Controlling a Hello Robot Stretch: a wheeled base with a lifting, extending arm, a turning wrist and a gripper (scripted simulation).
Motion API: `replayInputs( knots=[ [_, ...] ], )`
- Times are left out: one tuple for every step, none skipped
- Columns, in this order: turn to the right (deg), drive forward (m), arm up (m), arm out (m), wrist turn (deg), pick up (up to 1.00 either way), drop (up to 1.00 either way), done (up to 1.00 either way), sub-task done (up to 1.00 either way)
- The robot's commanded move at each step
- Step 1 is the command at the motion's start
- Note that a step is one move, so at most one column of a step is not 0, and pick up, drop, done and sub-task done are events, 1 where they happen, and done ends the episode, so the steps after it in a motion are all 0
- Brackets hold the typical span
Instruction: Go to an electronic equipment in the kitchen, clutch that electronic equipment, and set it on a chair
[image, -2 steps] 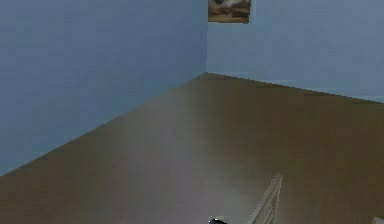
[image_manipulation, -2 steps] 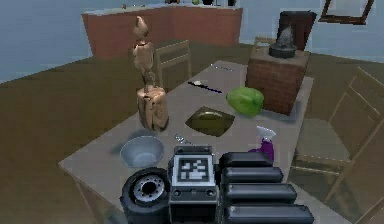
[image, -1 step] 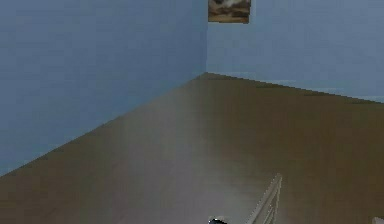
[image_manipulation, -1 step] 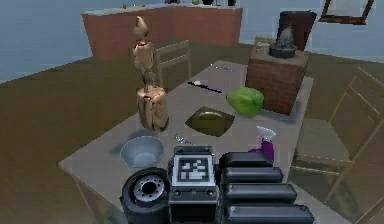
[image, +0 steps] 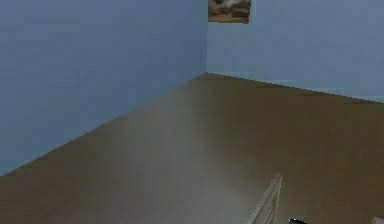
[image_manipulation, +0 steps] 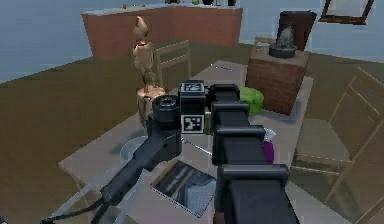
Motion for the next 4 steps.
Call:
replayInputs(
  knots=[
    [0.0,0.0,0.0,0.0,39.0,0.0,0.0,0.0,0.0],
    [0.0,0.0,-0.3,0.0,0.0,0.0,0.0,0.0,0.0],
    [0.0,0.0,-0.32,0.0,0.0,0.0,0.0,0.0,0.0],
    [0.0,0.0,0.0,0.0,0.0,0.0,1.0,0.0,0.0]
  ],
)
